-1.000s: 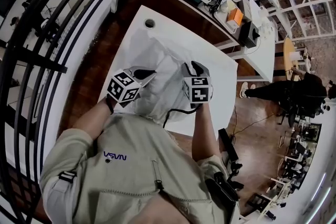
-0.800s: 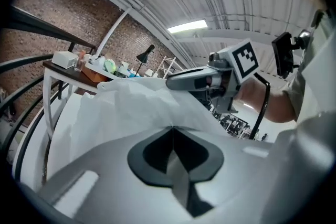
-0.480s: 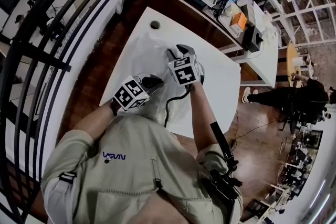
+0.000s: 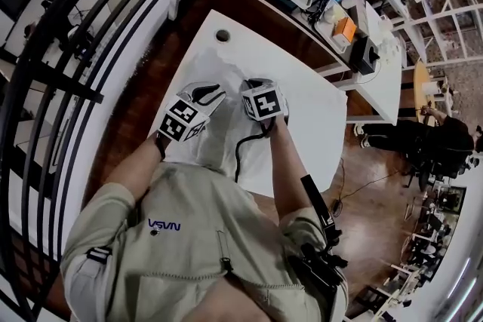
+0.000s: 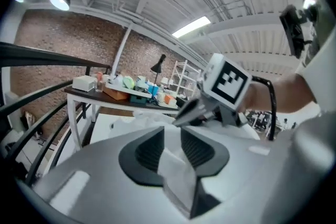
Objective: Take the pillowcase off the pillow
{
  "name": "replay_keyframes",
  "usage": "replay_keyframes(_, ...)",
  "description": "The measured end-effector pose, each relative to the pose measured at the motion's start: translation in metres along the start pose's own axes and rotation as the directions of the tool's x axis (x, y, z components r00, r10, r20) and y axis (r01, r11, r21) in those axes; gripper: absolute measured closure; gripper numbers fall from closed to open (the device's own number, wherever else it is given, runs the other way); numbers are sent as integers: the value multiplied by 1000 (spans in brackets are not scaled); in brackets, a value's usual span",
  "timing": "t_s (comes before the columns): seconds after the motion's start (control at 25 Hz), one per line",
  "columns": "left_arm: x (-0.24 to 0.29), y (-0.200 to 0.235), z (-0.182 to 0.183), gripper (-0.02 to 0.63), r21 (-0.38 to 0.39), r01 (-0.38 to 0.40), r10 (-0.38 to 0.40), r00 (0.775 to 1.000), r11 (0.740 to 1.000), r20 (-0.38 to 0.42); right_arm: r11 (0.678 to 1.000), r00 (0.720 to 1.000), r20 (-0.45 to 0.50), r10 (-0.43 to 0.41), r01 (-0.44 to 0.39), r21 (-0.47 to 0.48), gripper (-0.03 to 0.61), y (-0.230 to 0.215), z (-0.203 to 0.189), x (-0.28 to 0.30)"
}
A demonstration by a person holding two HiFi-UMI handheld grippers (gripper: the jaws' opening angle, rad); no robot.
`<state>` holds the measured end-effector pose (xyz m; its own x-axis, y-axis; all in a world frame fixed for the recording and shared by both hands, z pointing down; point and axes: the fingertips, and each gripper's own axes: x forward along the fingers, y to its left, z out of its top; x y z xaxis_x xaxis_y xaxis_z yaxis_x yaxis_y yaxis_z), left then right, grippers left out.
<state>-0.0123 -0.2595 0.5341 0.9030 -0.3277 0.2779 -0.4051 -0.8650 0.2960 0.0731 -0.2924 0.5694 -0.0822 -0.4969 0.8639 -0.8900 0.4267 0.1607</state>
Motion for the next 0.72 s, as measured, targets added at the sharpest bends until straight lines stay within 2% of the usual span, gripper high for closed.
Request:
replay_keyframes(0.08, 8, 20, 13, 435, -55, -37, 38, 999, 998, 17, 1000, 1000, 8, 1, -1, -2, 571, 0, 0, -2)
replay_keyframes(0.16, 25, 33, 14, 372, -98, -36, 35, 999, 995, -18, 1000, 1000, 12, 2, -2, -6, 571, 1, 0, -3)
replay_keyframes(0.24, 45, 39, 5, 340, -138, -19, 10, 997, 990, -72, 1000, 1000, 16, 5, -4, -8, 571, 3, 0, -4)
replay_keyframes(0.32, 60, 40, -7, 342, -169, 2, -23, 992, 986, -123, 1000, 1000, 25, 13, -13, -16, 571, 6, 1, -5)
replay_keyframes(0.4, 68, 34, -15, 434, -144, 23, -48, 984, 989, -172, 999, 999, 37, 24, -23, -24, 571, 8, 3, -7)
replay_keyframes(0.48, 67, 24, -17, 525, -69, 44, -57, 978, 997, -198, 1000, 998, 62, 22, -21, -17, 571, 6, 7, -11)
replay_keyframes(0.6, 53, 6, -8, 563, 59, 64, -53, 983, 996, -175, 999, 989, 145, -26, 23, 27, 571, -8, 20, -20)
replay_keyframes(0.72, 30, -14, 1, 572, 151, 75, -57, 991, 986, -122, 987, 968, 198, -156, 143, 78, 570, -34, 30, -32)
